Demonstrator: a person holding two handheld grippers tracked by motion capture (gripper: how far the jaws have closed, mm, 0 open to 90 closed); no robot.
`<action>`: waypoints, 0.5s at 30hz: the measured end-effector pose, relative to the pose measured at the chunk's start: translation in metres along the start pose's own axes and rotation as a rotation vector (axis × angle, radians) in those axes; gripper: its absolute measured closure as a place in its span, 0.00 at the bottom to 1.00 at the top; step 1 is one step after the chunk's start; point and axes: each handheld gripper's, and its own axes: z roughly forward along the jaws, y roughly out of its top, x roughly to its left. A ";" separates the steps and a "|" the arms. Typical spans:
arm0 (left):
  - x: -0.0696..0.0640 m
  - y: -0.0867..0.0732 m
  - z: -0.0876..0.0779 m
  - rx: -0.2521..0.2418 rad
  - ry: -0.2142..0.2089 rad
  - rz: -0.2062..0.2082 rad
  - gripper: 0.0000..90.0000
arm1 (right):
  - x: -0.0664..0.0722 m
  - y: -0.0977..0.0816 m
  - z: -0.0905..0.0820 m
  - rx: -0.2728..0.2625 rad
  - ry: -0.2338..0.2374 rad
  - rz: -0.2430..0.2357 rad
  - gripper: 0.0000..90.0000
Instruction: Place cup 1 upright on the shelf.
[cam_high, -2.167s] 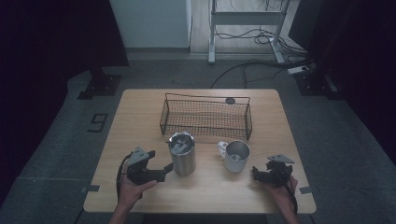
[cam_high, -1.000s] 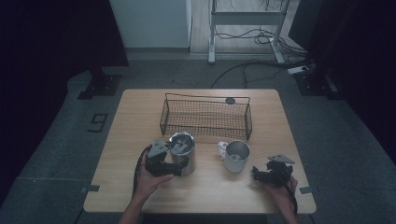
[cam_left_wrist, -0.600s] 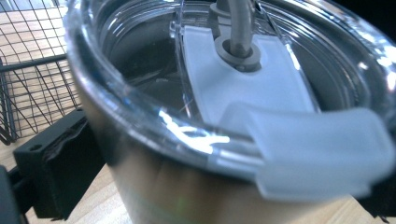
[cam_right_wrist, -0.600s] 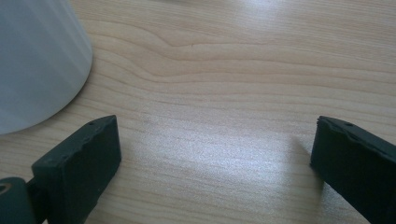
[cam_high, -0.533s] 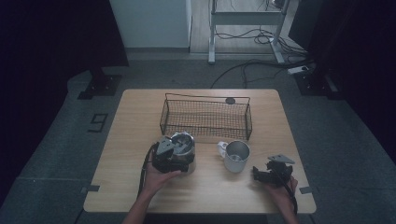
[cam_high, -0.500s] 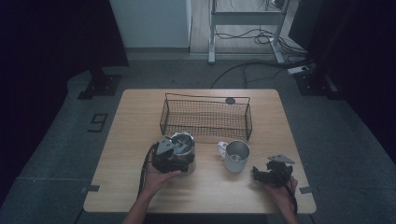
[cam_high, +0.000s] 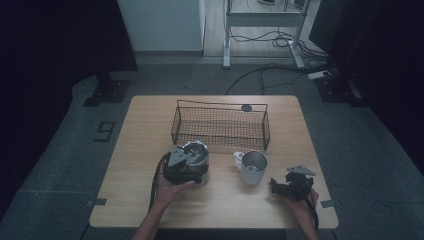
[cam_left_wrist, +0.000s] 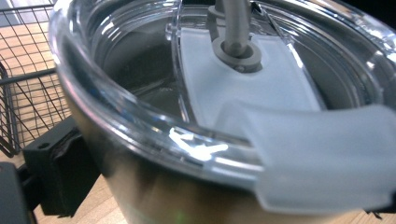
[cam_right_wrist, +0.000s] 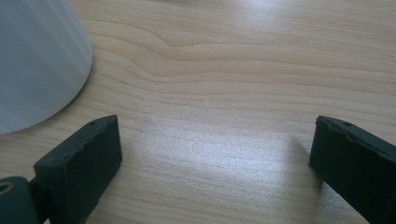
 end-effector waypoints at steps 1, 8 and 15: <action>0.000 0.000 0.000 0.000 0.002 0.003 0.03 | 0.000 0.000 0.000 0.000 0.000 0.000 0.02; -0.002 0.000 -0.001 -0.007 0.014 0.022 0.04 | 0.000 0.000 0.000 0.000 0.000 0.000 0.02; -0.001 0.002 -0.002 -0.003 0.014 0.025 0.04 | 0.000 0.000 0.000 -0.001 0.000 0.001 0.03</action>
